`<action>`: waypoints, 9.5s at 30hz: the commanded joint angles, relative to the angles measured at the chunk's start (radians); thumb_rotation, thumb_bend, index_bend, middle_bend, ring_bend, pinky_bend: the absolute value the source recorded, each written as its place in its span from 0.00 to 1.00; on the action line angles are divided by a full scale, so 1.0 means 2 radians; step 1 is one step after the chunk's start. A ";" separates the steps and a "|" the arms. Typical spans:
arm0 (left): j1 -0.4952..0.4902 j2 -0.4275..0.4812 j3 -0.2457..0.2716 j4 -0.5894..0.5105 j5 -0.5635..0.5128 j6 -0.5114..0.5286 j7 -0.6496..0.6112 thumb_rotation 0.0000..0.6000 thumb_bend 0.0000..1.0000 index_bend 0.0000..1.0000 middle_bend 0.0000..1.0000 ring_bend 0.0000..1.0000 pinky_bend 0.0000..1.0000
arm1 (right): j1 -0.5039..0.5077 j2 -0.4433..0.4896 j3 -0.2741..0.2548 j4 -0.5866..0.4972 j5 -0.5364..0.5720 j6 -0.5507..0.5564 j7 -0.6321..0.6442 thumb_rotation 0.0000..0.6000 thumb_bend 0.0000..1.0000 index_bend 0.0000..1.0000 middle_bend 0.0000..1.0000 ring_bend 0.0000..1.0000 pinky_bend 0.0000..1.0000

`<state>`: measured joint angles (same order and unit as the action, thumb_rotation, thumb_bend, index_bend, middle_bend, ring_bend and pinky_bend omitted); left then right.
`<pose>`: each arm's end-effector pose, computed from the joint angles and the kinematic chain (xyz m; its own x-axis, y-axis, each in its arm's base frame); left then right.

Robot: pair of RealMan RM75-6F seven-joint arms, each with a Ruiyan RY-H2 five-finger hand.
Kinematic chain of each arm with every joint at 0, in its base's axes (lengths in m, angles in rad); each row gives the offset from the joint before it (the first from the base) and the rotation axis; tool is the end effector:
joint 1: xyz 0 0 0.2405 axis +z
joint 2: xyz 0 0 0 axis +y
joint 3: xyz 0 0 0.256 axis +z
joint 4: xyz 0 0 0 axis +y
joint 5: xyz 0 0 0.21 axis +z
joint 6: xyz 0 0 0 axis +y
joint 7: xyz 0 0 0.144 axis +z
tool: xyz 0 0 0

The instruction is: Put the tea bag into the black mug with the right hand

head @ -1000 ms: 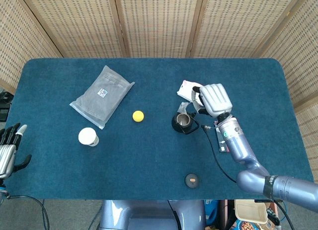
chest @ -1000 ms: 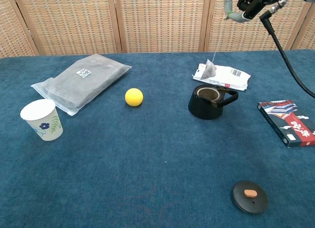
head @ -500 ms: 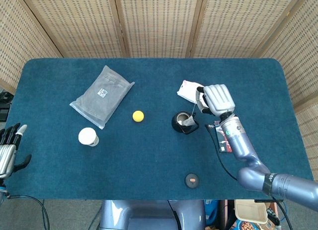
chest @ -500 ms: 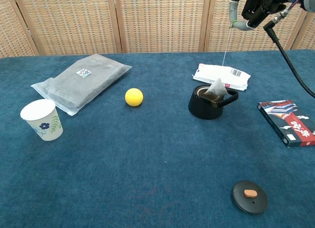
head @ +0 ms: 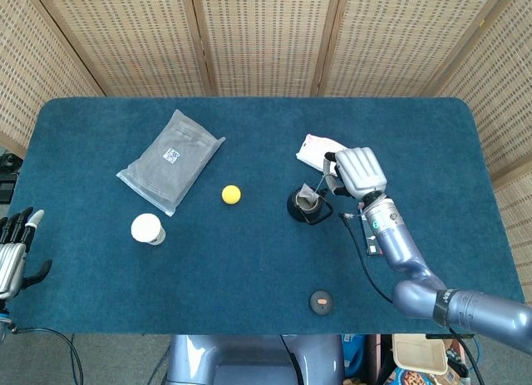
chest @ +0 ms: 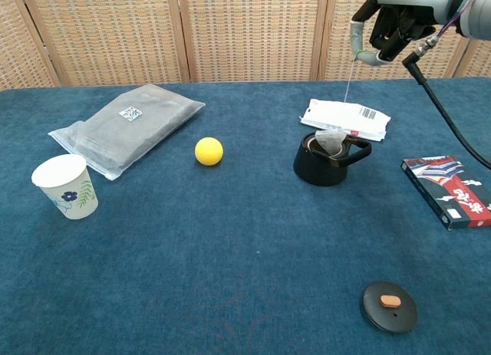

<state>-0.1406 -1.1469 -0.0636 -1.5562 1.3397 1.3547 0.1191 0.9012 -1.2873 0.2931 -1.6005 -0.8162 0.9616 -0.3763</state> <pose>-0.3361 0.2010 0.1498 0.4971 0.1038 0.8615 0.8577 0.0912 -0.5059 -0.1089 -0.4074 0.0853 0.3951 -0.1337 0.9089 -0.8989 -0.2603 0.3525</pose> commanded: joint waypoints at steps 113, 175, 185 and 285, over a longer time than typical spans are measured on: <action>-0.003 0.018 0.000 -0.017 0.002 0.001 0.003 1.00 0.36 0.00 0.00 0.00 0.00 | 0.168 -0.002 -0.175 0.034 0.187 -0.199 -0.074 0.31 0.81 0.16 1.00 1.00 1.00; -0.001 0.016 0.004 -0.007 0.000 -0.009 -0.020 1.00 0.35 0.00 0.00 0.00 0.00 | 0.286 0.010 -0.268 -0.002 0.289 -0.172 -0.097 0.00 0.88 0.16 1.00 1.00 1.00; -0.003 0.013 0.004 -0.004 0.002 -0.012 -0.023 1.00 0.36 0.00 0.00 0.00 0.00 | 0.291 0.002 -0.278 0.004 0.295 -0.176 -0.101 0.00 0.88 0.16 1.00 1.00 1.00; 0.022 -0.012 0.031 -0.005 0.107 0.067 -0.038 1.00 0.35 0.00 0.00 0.00 0.00 | -0.278 0.014 -0.204 -0.089 -0.214 0.349 -0.027 0.17 0.53 0.16 0.12 0.00 0.14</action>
<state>-0.0966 -1.1710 -0.0013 -1.5669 1.5533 1.4883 0.0424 0.3515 -1.2638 -0.1207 -1.7737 -1.2418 1.6674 -0.4378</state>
